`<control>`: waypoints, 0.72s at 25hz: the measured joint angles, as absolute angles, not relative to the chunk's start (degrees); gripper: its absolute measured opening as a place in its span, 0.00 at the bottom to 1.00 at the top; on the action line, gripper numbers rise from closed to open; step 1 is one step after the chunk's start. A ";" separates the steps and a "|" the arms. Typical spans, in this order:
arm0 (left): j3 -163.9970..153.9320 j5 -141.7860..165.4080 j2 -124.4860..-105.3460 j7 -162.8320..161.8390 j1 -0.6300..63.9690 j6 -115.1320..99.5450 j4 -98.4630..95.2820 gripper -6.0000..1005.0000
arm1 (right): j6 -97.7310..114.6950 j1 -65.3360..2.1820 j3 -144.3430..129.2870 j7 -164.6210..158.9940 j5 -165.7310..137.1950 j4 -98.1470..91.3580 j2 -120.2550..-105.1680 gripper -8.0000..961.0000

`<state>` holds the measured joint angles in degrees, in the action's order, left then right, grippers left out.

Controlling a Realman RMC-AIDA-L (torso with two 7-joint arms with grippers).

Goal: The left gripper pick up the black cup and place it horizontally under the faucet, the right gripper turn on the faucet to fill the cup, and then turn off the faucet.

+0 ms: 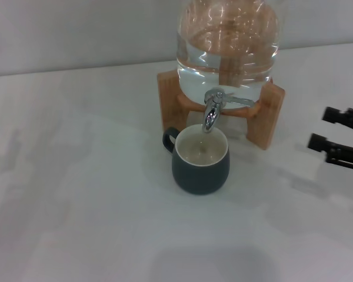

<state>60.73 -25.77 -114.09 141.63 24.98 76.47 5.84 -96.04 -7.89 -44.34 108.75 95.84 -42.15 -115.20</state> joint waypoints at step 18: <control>60.35 -26.55 -114.27 140.01 25.84 75.86 1.08 0.57 | -75.76 -8.51 -71.94 106.92 109.56 -51.77 -115.23 0.89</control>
